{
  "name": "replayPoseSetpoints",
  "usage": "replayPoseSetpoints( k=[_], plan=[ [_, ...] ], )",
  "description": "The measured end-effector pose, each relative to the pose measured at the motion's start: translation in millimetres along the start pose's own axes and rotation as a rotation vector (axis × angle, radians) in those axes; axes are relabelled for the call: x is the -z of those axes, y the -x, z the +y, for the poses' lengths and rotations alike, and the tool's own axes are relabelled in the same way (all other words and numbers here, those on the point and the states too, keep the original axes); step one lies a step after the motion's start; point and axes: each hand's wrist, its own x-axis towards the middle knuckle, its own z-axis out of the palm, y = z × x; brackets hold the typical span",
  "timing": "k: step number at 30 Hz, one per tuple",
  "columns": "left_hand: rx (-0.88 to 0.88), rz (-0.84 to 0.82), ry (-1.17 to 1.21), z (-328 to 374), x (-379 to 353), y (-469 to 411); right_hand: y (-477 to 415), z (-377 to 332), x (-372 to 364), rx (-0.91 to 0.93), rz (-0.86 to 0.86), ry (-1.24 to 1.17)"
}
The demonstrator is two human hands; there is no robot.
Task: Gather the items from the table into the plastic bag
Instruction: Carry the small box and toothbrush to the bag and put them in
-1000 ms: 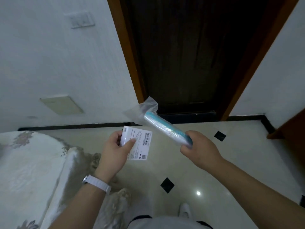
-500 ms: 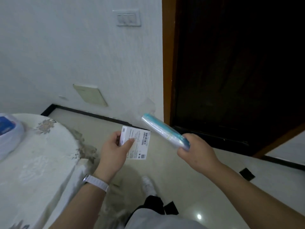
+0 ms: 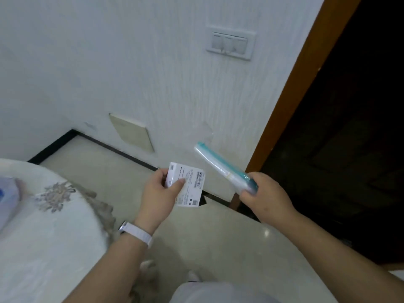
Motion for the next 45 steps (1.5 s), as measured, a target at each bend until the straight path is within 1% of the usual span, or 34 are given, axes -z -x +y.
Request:
replayPoseSetpoints(
  k=[5,10,13,19,24,29,32,35,38,41,45],
  plan=[
    [0.002,0.087,0.005,9,24,-49,-65,-41,-19,0.059,-0.059,-0.064],
    [0.076,0.193,0.008,4,43,-99,-146,-72,-38,0.159,-0.143,-0.094],
    [0.107,0.249,-0.032,7,51,-132,-202,-91,-49,0.209,-0.205,-0.14],
    [0.151,0.433,-0.064,35,74,-200,-311,-136,-67,0.323,-0.325,-0.209],
    [0.164,0.601,-0.069,52,91,-234,-379,-179,-87,0.434,-0.408,-0.218],
    [0.243,0.769,-0.07,39,119,-239,-407,-228,-125,0.554,-0.515,-0.17],
    [0.303,0.901,-0.054,24,146,-241,-414,-261,-153,0.626,-0.57,-0.121],
    [0.328,0.98,-0.004,7,179,-252,-421,-299,-186,0.692,-0.638,-0.097],
    [0.317,1.05,0.088,-14,221,-267,-428,-344,-224,0.738,-0.689,-0.063],
    [0.302,1.099,0.147,-22,254,-282,-435,-379,-241,0.768,-0.702,-0.016],
    [0.242,1.174,0.243,-24,328,-295,-439,-458,-275,0.854,-0.701,0.053]
  ],
)
